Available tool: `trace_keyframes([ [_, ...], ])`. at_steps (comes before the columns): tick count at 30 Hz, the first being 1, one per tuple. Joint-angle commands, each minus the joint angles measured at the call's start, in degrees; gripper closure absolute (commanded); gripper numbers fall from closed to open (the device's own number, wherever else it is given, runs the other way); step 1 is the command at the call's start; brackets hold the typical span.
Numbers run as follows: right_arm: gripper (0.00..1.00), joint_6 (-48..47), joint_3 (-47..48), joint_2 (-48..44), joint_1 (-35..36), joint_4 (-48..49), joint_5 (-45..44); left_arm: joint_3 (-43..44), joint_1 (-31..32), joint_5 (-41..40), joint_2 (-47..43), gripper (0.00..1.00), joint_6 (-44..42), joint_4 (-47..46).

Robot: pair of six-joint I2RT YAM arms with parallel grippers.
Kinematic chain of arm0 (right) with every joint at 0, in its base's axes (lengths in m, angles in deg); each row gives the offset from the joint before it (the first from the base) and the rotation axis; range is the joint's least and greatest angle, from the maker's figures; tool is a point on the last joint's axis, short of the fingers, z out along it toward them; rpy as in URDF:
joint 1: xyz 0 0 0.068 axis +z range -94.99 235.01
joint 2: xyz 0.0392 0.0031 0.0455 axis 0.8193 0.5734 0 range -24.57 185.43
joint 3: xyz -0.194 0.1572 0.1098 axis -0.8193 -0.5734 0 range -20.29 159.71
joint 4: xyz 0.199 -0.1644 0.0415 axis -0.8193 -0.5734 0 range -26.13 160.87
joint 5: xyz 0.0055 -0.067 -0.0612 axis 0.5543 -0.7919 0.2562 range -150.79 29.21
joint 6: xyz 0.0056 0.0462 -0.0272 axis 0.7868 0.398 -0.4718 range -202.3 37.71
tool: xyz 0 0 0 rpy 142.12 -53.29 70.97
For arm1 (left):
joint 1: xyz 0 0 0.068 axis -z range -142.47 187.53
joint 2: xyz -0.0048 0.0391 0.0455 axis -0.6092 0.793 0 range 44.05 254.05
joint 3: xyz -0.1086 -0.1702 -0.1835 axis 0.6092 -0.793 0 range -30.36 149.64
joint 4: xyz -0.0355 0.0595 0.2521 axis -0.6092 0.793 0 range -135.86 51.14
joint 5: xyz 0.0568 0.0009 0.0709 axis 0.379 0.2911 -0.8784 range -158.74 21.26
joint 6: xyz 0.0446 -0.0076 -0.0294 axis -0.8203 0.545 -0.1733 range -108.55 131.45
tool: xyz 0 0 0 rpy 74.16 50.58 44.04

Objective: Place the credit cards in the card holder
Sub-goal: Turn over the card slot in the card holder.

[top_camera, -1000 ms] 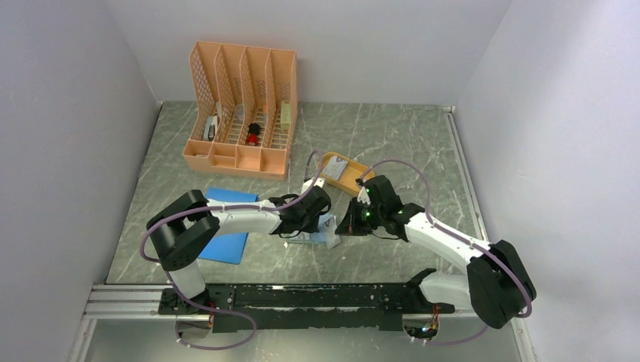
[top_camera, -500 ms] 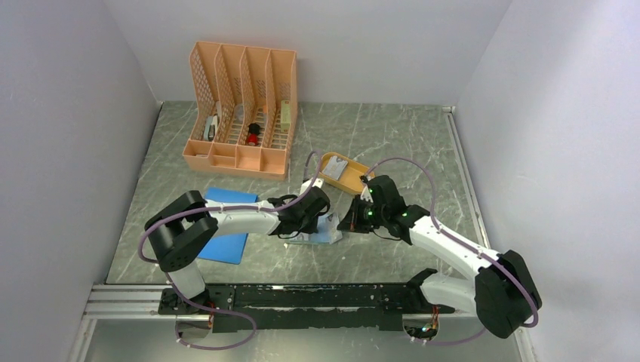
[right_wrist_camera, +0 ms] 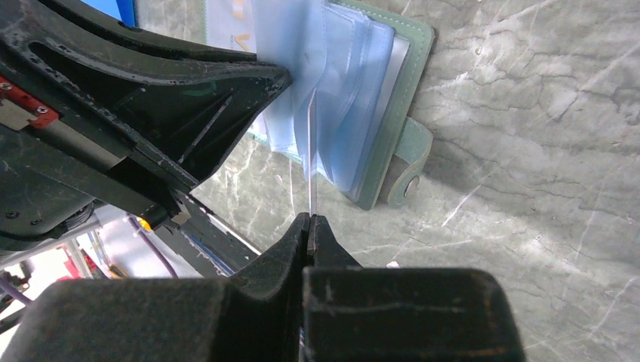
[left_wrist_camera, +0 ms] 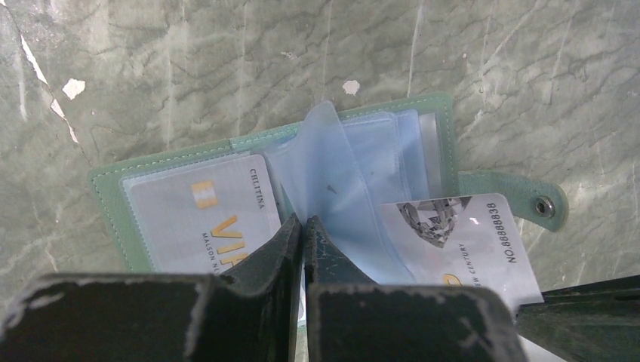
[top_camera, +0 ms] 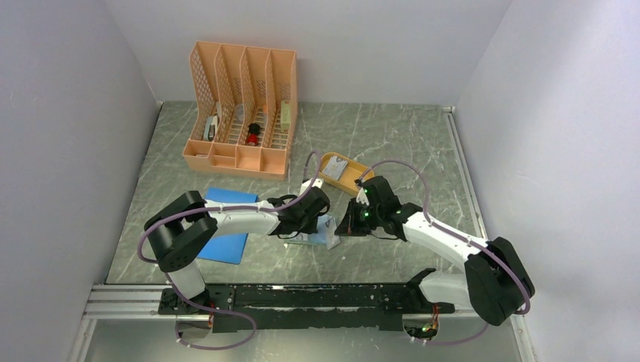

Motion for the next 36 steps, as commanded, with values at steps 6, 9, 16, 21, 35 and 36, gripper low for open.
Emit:
trace_keyframes([
  [6,1.0,-1.04,0.3,0.55,1.71,2.7,3.07,-0.43,0.4,0.9,-2.12,0.92,0.19,1.5],
  [9,1.0,-1.37,0.66,1.44,2.45,3.55,4.61,-0.33,0.35,1.13,-2.58,0.91,0.35,1.75],
  [16,1.0,-2.52,1.86,3.74,3.48,3.89,5.1,-0.48,0.34,0.36,-5.55,0.85,0.29,2.86],
  [21,1.0,-3.17,2.53,4.33,3.58,3.53,4.74,-0.39,0.35,-0.06,-7.42,0.73,0.17,4.01],
  [35,1.0,-2.45,3.3,5.52,3.6,4.93,4.72,-0.97,0.37,2.56,-10.03,0.57,-1.79,2.1],
  [36,1.0,-2.36,3.3,5.44,3.65,5.01,4.8,-1.12,0.35,3.13,-10.1,0.57,-2.06,1.51],
])
